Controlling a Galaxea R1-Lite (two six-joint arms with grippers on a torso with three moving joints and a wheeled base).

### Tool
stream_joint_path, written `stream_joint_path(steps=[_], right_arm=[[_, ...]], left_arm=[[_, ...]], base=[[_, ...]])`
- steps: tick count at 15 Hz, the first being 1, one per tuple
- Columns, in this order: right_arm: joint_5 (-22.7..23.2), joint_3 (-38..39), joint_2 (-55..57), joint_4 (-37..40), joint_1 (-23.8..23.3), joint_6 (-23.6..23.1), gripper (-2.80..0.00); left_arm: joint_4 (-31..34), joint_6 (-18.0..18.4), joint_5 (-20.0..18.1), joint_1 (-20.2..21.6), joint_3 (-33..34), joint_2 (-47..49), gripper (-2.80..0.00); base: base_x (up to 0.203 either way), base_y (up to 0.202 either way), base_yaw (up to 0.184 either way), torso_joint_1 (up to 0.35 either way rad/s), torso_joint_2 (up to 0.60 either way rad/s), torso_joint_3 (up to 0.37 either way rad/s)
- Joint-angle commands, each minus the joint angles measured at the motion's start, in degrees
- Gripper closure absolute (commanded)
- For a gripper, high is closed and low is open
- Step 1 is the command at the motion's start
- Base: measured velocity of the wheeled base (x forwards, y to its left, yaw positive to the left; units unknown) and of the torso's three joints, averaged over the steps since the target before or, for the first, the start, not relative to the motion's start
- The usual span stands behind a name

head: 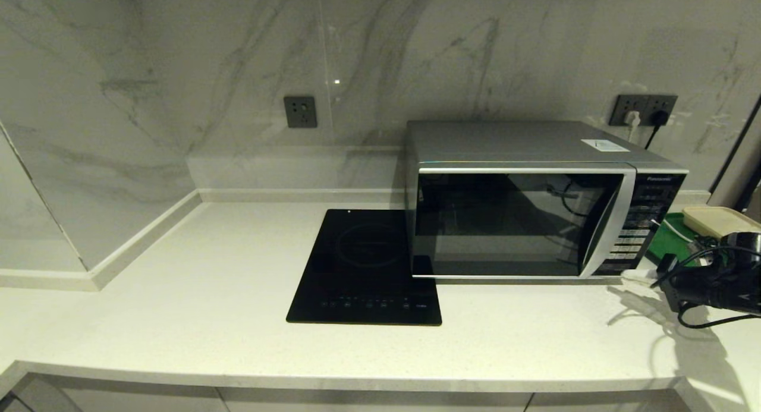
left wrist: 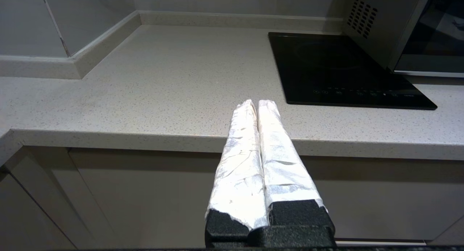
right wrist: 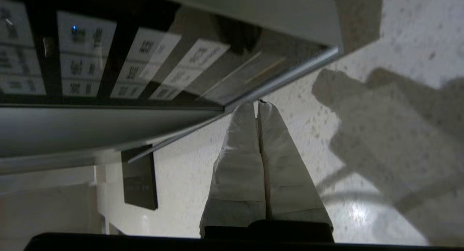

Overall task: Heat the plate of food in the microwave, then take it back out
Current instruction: Open the microwave oven

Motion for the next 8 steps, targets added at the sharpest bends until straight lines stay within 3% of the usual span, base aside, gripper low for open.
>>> stream_joint_path(steps=[1, 8], right_arm=[[0.27, -0.89, 1.21, -0.44, 0.07, 0.35, 0.0], [0.35, -0.49, 1.38, -0.51, 0.0, 0.34, 0.0]], left_arm=[[-0.05, -0.06, 0.02, 0.02, 0.01, 0.0, 0.0], [-0.05, -0.06, 0.03, 0.02, 0.01, 0.0, 0.0]], base=[[0.0, 0.0, 0.0, 0.0, 0.0, 0.0], [0.0, 0.0, 0.0, 0.0, 0.0, 0.0]])
